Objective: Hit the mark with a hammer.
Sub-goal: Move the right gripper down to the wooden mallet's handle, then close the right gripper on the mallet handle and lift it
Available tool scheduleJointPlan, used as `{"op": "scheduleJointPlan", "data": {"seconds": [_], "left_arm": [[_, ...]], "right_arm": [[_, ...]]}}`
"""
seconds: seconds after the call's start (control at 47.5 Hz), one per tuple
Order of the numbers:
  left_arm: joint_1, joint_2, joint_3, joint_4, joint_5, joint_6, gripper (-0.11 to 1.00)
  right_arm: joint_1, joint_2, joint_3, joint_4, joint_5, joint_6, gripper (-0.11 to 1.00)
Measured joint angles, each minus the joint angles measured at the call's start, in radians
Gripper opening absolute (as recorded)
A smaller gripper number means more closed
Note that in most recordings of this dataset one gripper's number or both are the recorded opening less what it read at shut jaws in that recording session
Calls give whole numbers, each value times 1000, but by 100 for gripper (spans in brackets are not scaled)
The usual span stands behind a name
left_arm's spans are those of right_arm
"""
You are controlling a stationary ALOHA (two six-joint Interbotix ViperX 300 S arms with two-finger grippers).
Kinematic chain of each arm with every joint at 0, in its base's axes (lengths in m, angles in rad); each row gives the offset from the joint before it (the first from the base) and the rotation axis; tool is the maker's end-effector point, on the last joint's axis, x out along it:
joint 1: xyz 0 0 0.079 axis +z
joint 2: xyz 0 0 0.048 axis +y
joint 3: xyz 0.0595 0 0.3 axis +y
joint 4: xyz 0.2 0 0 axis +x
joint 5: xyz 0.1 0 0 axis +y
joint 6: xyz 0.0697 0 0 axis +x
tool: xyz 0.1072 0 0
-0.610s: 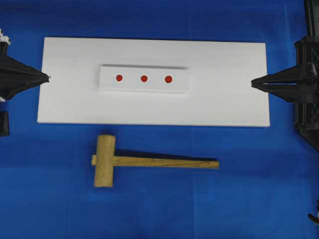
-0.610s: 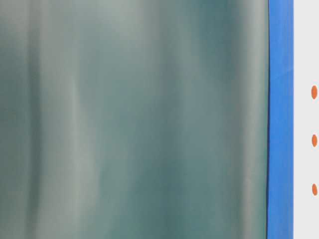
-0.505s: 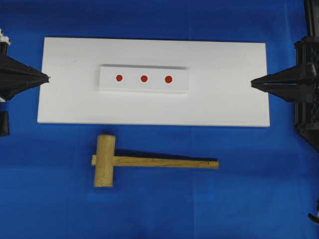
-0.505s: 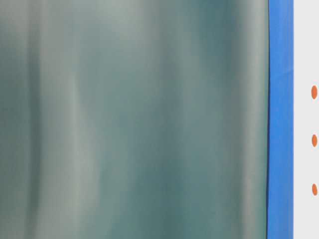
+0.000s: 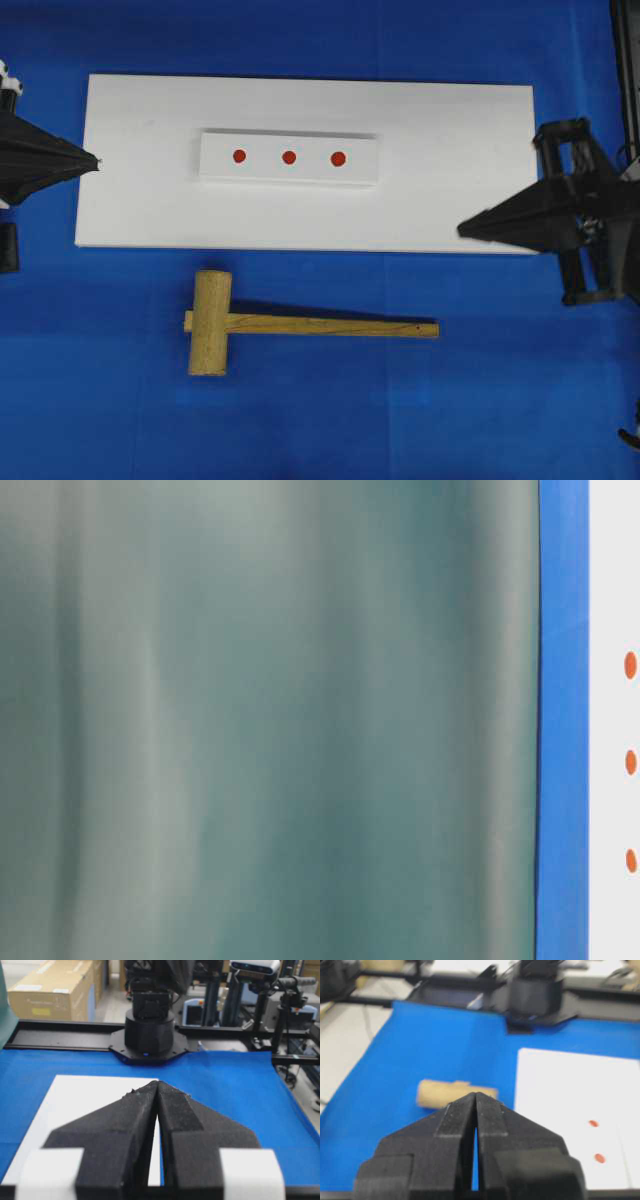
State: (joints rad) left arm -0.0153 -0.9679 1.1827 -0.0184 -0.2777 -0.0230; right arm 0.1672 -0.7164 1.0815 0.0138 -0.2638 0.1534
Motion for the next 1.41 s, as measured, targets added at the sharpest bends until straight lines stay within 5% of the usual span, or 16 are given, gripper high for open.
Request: {"op": "scheduleJointPlan", "data": {"seconds": [0.189,0.463,1.031,1.409], "left_arm": [[0,0,0,0,0,0,0],[0,-2,0,0,0,2,0],[0,-3,9,0,0,-2,0],[2,-5,11,0,0,0,0]], "right_arm": [[43,156,-51,38,-49,34,18],[60,416,-178,124,-49,48,92],[87,907,-425,265,-123,44,90],[115,1069,-508,325,-130,43,90]]}}
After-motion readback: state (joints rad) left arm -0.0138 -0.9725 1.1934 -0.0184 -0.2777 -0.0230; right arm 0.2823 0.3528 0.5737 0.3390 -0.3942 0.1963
